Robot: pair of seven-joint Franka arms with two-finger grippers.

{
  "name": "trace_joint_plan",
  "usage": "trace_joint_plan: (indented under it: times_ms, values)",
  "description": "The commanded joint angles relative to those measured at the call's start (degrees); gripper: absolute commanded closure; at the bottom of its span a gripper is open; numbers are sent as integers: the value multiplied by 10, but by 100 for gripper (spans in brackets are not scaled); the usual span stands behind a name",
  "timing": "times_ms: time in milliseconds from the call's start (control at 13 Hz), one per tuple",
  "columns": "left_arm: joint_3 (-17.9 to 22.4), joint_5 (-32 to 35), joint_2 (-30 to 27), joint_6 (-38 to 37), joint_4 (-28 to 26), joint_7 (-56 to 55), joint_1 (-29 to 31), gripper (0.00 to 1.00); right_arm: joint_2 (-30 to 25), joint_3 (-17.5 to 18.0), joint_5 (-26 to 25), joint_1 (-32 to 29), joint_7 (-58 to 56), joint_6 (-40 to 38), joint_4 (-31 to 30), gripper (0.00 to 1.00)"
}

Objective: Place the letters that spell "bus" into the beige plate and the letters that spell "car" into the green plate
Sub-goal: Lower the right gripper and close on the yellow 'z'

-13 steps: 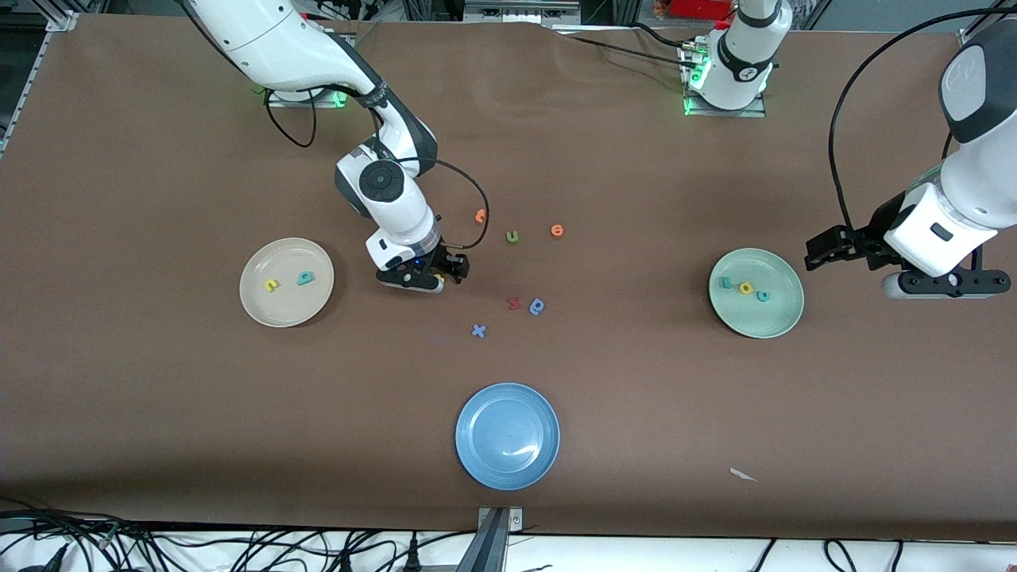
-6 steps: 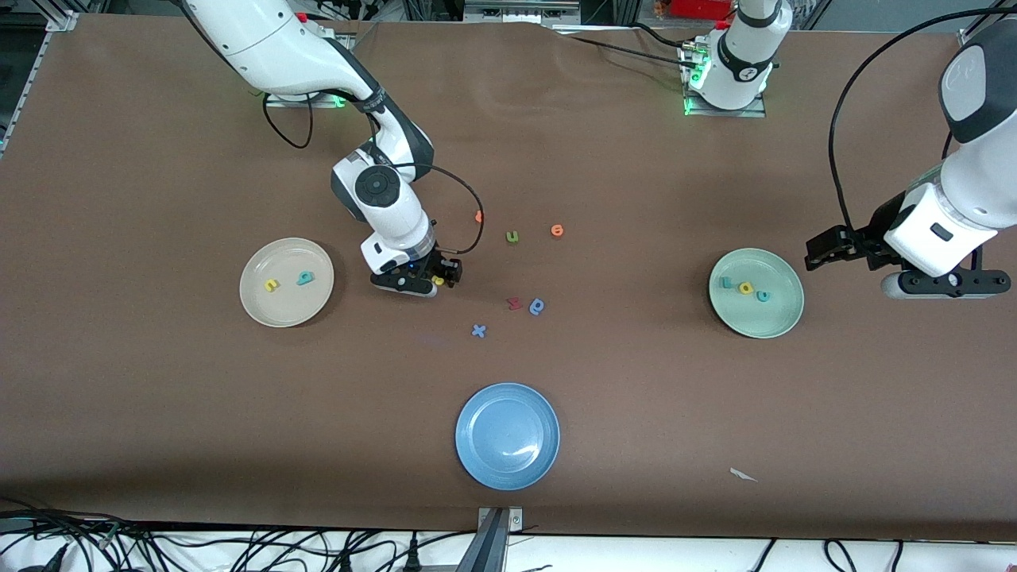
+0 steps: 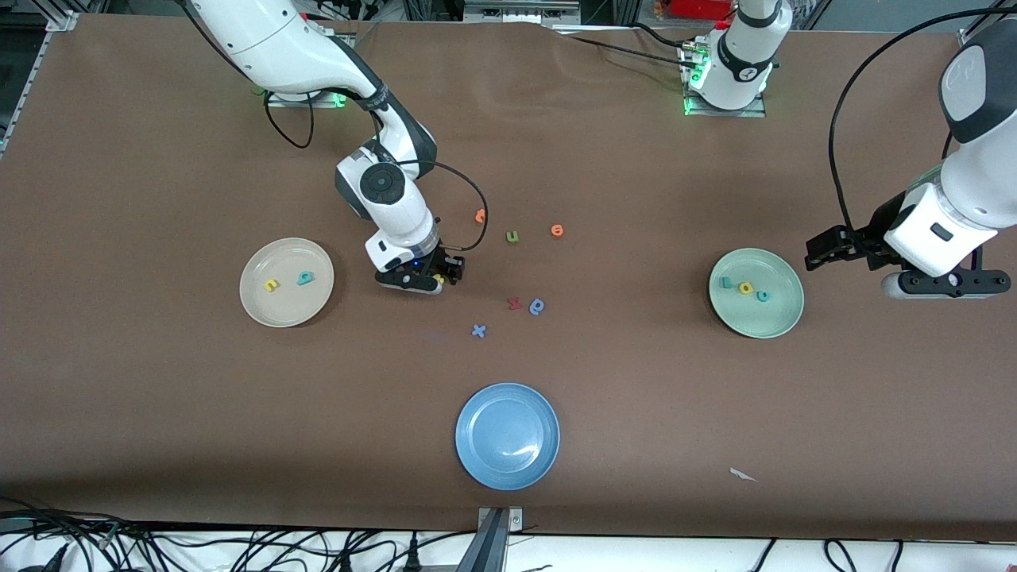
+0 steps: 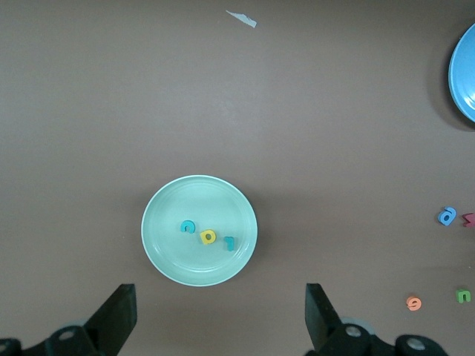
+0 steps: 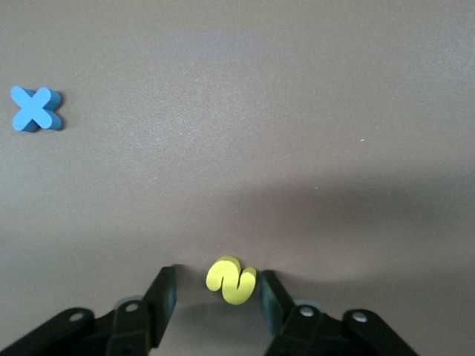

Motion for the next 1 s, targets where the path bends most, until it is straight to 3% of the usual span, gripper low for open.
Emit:
trace_joint_plan:
  times_ms: [0,232,618,926]
  values:
    - [2,-5,0,-5,6,10,-3,0,12,-6,-13,9,10,13,0,51]
    - [2,-5,0,-5,5,10,-3,0,13,-7,-14,9,10,13,0,58]
    - [2,-5,0,-5,6,10,-3,0,13,-8,-14,9,10,13,0,83]
    - [2,-5,0,-5,5,10,-3,0,-6,-8,-19,9,5,7,-3,84]
